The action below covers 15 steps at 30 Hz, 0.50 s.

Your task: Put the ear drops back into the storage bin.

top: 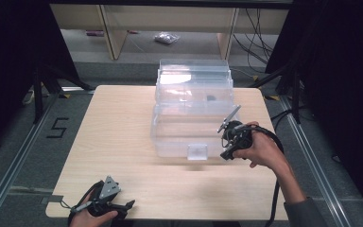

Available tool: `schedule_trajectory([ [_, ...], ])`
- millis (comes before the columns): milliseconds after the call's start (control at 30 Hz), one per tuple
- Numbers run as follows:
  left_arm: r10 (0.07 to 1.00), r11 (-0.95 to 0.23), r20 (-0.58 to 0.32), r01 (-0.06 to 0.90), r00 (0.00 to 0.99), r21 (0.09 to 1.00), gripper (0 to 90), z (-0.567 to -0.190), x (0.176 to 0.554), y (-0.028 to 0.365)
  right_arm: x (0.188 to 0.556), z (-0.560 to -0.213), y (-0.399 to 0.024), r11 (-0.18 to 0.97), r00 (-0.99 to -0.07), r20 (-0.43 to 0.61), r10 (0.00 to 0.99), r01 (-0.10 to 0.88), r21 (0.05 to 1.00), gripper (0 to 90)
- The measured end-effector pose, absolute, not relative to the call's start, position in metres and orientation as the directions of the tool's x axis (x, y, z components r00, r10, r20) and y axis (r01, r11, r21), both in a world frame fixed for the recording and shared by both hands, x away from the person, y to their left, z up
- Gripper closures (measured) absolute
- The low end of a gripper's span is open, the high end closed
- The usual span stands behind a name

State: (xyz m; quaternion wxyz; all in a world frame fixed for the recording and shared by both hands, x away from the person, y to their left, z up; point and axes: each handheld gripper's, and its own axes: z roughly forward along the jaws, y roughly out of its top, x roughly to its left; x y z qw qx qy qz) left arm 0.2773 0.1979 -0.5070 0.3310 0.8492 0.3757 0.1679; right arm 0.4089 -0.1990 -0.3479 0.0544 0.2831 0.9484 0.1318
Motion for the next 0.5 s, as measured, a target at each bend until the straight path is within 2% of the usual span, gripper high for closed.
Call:
schedule_trajectory([
  [333,0.743,-0.509,0.045,0.520,0.668,0.686,15.1,-0.506,0.278,0.199,0.429,-0.328,-0.198,0.795,-0.826,-0.034,0.563,0.530,0.296,60.1],
  [433,0.748,-0.489,0.022,0.529,0.663,0.694,15.1,-0.507,0.277,0.197,0.439,-0.322,-0.197,0.788,-0.819,-0.037,0.573,0.538,0.301,60.1],
  [500,0.742,-0.512,0.045,0.521,0.669,0.683,15.1,-0.506,0.278,0.199,0.447,-0.321,-0.196,0.784,-0.812,-0.040,0.582,0.547,0.293,60.1],
])
